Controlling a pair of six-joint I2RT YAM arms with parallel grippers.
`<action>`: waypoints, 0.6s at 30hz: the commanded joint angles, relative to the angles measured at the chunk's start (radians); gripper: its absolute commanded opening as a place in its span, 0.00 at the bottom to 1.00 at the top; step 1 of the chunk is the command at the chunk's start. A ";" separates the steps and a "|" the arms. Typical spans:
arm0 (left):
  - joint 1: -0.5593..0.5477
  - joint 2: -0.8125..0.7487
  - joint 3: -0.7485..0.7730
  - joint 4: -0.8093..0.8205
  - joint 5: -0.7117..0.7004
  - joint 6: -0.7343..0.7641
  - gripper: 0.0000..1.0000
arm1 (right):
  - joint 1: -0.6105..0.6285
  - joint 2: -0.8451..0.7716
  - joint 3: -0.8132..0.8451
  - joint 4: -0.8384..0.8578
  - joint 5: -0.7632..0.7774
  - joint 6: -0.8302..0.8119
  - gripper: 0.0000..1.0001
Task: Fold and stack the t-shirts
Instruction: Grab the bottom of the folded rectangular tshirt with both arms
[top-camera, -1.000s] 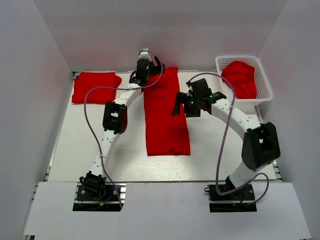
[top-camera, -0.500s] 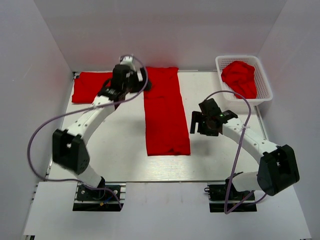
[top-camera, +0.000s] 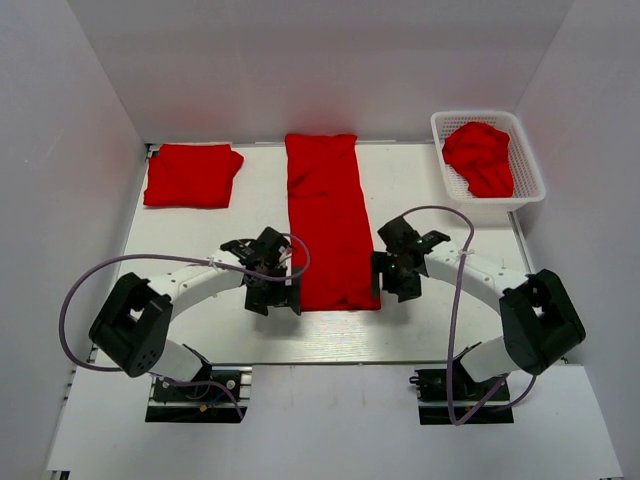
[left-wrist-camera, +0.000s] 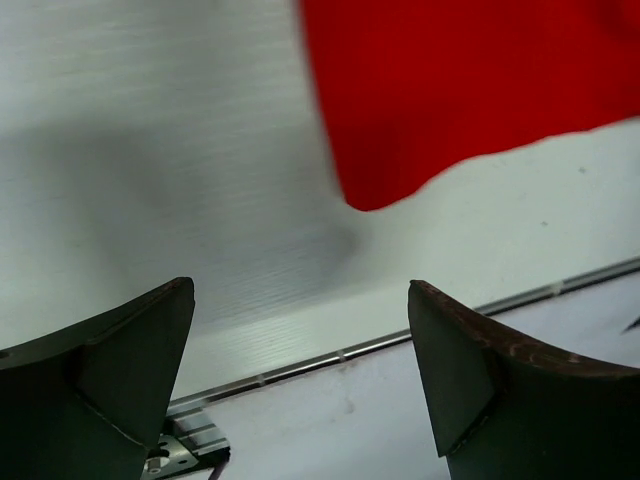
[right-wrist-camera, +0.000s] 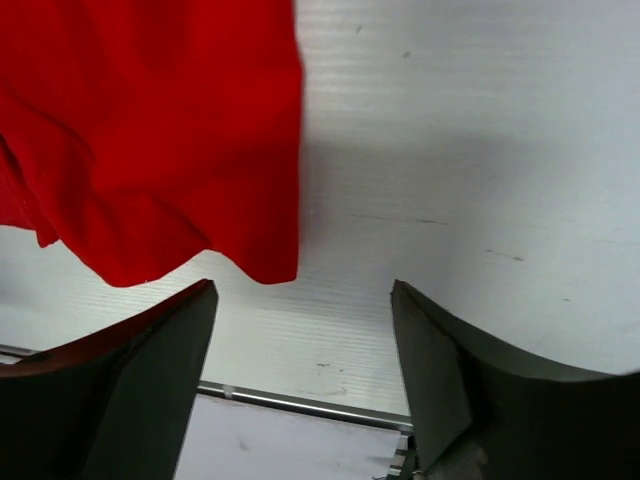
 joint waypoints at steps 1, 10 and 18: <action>-0.047 -0.002 0.011 0.049 0.053 -0.020 0.97 | 0.017 0.024 -0.018 0.031 -0.079 0.025 0.75; -0.088 0.067 0.020 0.158 0.024 0.012 0.86 | 0.028 0.072 -0.032 0.091 -0.091 0.023 0.62; -0.088 0.156 0.051 0.177 -0.016 0.056 0.74 | 0.023 0.135 -0.010 0.119 -0.099 -0.014 0.40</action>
